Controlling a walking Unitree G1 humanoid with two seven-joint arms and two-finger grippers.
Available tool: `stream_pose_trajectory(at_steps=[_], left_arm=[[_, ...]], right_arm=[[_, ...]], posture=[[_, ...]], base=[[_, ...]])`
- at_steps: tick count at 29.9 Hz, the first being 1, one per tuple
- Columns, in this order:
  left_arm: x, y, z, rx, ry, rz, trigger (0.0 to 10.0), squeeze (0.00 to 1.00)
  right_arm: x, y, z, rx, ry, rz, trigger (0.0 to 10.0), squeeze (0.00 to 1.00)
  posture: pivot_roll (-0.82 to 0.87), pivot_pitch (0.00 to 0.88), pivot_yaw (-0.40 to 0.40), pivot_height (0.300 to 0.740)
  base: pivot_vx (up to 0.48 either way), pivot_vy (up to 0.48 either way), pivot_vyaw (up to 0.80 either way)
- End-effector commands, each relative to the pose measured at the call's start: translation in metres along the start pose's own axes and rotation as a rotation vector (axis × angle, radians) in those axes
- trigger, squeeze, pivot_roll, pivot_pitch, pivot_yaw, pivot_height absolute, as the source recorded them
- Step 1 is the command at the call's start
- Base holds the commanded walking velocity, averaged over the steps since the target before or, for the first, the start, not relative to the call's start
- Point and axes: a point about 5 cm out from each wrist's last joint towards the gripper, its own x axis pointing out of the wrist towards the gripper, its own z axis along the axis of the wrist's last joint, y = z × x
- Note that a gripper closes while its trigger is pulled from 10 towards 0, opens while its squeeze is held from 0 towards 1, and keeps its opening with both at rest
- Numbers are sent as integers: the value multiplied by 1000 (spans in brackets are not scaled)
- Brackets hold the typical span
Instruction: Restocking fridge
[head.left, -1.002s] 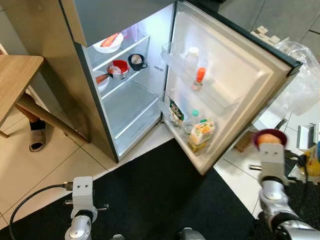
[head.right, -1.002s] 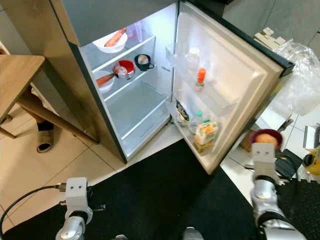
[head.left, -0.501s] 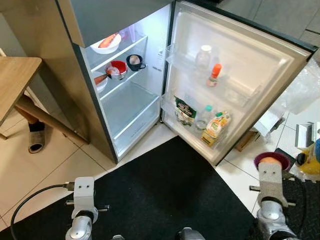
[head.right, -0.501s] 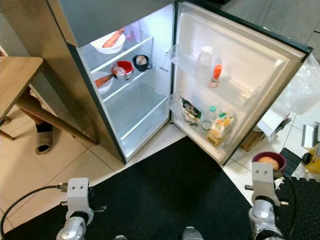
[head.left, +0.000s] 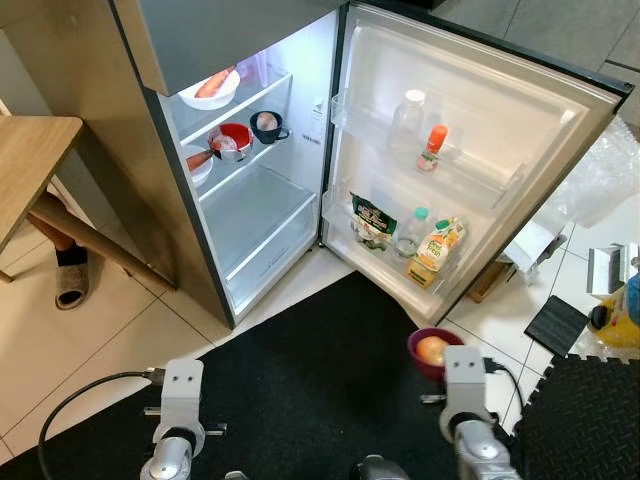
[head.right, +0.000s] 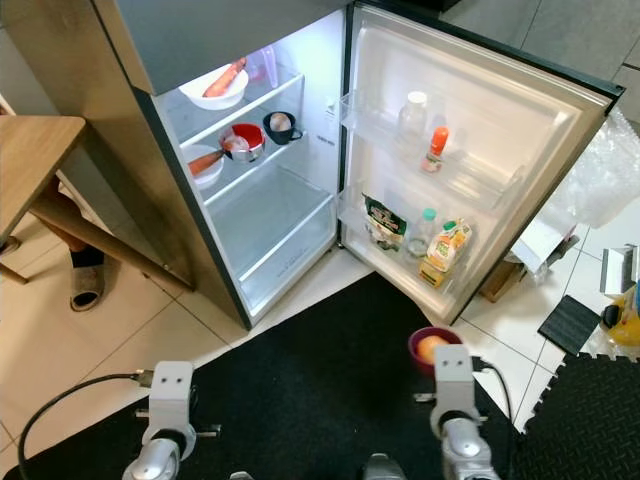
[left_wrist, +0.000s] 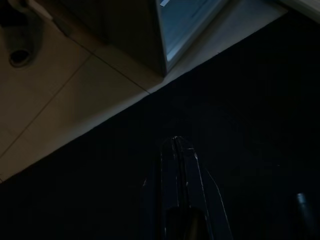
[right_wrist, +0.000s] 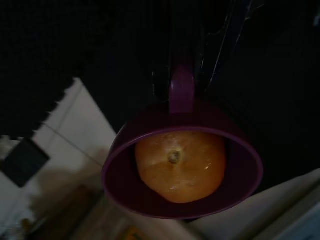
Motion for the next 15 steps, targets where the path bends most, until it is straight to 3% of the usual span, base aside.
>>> stream_pose_trajectory(at_steps=[1, 3, 5, 15], left_arm=[[-4, -6, -11, 20, 60, -16, 10000, 0], [-8, -10, -21, 40, 104, -35, 10000, 0], [-10, -11, -25, 46, 115, -40, 10000, 0], [-11, -12, -26, 43, 119, -45, 10000, 0]], right_arm=[[-7, 11, -12, -39, 25, 85, 10000, 0], [-15, 29, -25, -94, 64, 230, 10000, 0], [-17, 32, -27, -100, 70, 253, 10000, 0], [-21, 27, -36, -84, 105, 217, 10000, 0]], posture=[[-153, 139, 17, 731], [-148, 138, 19, 731], [-148, 138, 19, 731], [-147, 130, 26, 731]], base=[[0, 0, 0], [0, 0, 0], [0, 0, 0], [0, 0, 0]])
